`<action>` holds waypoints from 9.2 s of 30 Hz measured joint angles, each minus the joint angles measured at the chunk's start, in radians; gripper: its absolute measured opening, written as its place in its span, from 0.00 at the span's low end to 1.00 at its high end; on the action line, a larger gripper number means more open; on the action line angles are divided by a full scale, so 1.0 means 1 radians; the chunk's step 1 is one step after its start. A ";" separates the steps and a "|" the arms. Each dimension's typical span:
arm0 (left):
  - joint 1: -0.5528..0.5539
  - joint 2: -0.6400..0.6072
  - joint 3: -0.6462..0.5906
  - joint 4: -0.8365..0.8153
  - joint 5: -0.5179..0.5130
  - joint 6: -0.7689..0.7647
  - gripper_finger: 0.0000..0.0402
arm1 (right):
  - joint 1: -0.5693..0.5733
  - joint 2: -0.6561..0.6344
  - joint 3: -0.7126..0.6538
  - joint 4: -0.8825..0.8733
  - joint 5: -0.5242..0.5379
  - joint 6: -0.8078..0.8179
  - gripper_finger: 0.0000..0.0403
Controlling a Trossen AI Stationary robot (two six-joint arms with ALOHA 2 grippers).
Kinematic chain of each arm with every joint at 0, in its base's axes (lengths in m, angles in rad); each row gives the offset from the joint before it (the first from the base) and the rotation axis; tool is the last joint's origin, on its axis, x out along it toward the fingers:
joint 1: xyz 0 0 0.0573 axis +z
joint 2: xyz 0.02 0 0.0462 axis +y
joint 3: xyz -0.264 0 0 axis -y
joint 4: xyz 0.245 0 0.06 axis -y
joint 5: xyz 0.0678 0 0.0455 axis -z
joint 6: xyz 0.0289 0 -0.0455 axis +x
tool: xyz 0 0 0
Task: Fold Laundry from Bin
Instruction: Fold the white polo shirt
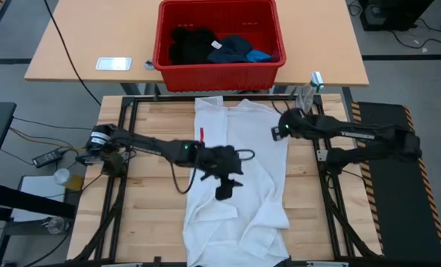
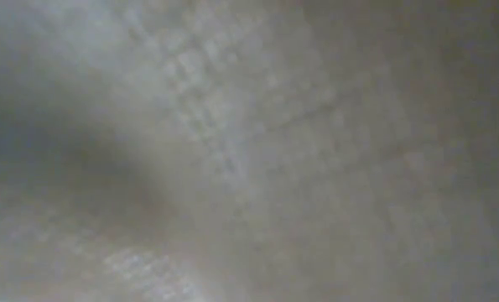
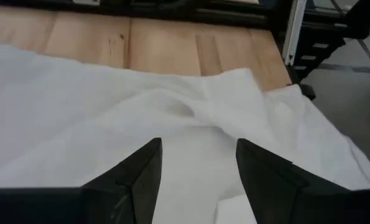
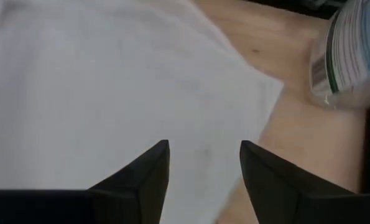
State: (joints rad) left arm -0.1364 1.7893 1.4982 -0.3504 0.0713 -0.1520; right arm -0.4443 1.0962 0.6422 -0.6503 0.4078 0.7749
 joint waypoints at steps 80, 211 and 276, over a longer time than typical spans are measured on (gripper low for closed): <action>0.220 0.547 0.381 0.286 -0.059 -0.484 0.52 | -0.277 0.213 -0.080 0.701 -0.475 -0.018 0.01; 0.446 0.261 -0.102 0.031 0.010 -0.103 0.31 | -0.231 0.705 0.184 1.027 -0.579 -0.154 0.59; 0.972 -0.299 -0.745 0.343 0.217 -0.495 0.43 | -0.288 0.560 0.172 0.611 -0.578 -0.157 0.86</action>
State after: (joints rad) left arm 0.8354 1.4903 0.7532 -0.0077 0.2886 -0.6472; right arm -0.7322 1.6564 0.8143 -0.0394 -0.1705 0.6182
